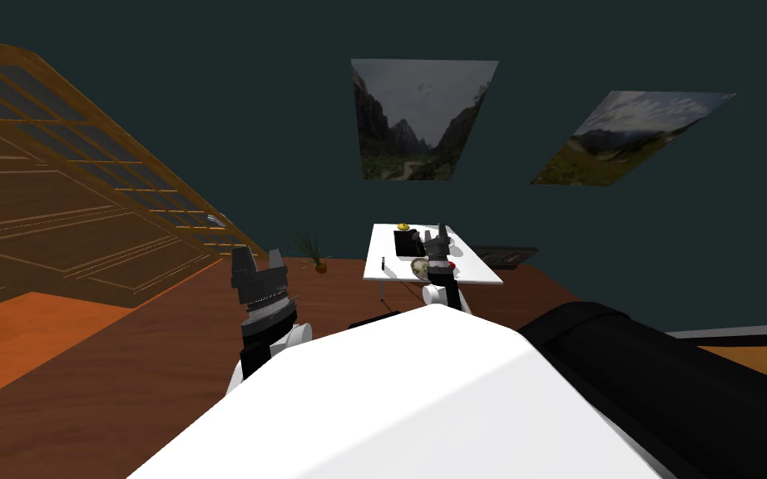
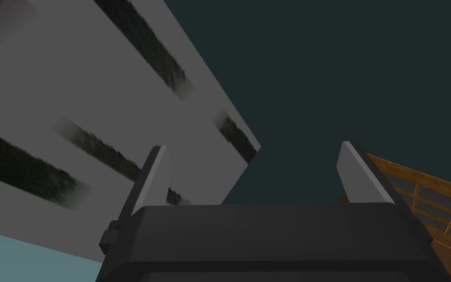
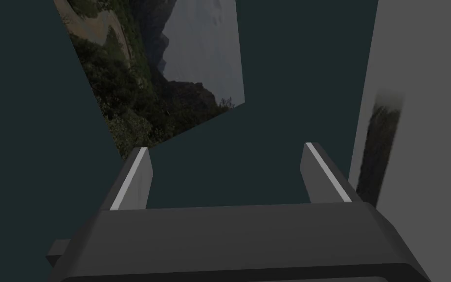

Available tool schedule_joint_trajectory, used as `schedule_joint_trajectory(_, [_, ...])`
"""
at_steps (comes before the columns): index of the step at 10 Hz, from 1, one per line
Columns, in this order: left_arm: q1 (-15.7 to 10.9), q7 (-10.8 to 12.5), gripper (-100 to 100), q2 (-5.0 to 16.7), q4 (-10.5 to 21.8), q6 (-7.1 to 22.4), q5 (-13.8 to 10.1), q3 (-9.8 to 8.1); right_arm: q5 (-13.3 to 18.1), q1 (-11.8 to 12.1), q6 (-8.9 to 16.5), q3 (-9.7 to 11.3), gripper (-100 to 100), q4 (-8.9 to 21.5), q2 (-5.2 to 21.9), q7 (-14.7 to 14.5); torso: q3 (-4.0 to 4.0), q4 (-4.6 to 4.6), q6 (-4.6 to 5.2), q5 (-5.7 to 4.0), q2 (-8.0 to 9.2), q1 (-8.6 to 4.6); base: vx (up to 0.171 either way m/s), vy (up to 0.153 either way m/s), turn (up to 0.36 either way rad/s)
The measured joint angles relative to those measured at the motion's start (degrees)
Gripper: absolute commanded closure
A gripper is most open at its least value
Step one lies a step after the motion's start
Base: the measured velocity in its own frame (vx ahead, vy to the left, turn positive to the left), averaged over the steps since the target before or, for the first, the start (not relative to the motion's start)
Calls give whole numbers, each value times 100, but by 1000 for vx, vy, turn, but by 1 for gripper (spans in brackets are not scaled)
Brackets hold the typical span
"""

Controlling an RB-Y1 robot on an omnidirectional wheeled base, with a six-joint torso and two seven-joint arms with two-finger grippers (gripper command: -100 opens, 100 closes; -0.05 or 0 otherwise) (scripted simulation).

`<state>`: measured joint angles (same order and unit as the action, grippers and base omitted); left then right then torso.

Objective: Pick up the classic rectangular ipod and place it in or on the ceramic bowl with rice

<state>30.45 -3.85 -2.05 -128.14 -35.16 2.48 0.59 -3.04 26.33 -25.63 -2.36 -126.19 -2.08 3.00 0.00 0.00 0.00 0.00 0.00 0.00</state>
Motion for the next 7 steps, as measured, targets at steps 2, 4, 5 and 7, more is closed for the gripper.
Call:
schedule_joint_trajectory(2, [0,0,0,0,0,0,0,0,49,-53,13,-16,-100,85,244,-90,-3,-1,0,1,-5,7,23,37,-5])
schedule_joint_trajectory(4, [0,0,0,0,0,0,0,0,127,-144,4,-57,-100,274,534,-251,-6,-3,0,3,-11,17,22,53,-12])
schedule_joint_trajectory(5, [0,0,0,0,0,0,0,0,185,-184,24,-69,-100,338,657,-366,-5,-2,0,4,-9,19,32,63,-13])
schedule_joint_trajectory(7, [1,0,0,-1,0,0,0,0,319,-338,51,-119,-100,598,867,-647,-10,-4,0,5,-18,24,48,71,-22])
